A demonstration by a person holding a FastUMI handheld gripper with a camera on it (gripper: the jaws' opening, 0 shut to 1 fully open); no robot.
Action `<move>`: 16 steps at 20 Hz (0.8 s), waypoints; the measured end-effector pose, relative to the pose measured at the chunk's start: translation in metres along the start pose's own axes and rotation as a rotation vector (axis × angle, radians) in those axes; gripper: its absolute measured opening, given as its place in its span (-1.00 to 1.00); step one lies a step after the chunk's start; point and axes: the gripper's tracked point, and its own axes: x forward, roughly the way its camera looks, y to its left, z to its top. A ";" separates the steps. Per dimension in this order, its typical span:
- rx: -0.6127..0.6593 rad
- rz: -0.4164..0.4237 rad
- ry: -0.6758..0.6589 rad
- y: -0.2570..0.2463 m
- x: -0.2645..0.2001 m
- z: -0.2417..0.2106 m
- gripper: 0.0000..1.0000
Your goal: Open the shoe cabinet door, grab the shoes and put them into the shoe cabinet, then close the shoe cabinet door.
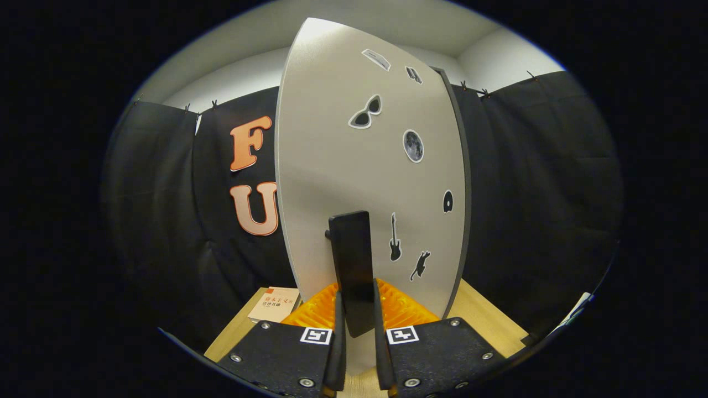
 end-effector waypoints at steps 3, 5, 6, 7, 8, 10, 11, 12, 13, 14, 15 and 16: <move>0.001 -0.008 0.004 -0.008 -0.008 -0.002 -0.57; -0.002 -0.023 0.004 -0.019 -0.016 -0.002 -0.57; 0.001 -0.030 0.006 -0.024 -0.020 -0.002 -0.57; 0.007 -0.038 0.007 -0.028 -0.022 -0.002 -0.57; 0.013 -0.045 0.007 -0.033 -0.025 -0.003 -0.58; 0.019 -0.054 0.006 -0.042 -0.029 -0.003 -0.58; 0.019 -0.060 0.007 -0.046 -0.030 -0.003 -0.58; 0.021 -0.071 0.006 -0.051 -0.033 -0.003 -0.58; 0.020 -0.083 0.007 -0.055 -0.034 -0.002 -0.58; 0.018 -0.097 0.004 -0.061 -0.036 -0.003 -0.58; 0.019 -0.110 0.003 -0.066 -0.037 -0.003 -0.58; 0.024 -0.122 0.004 -0.071 -0.039 -0.003 -0.58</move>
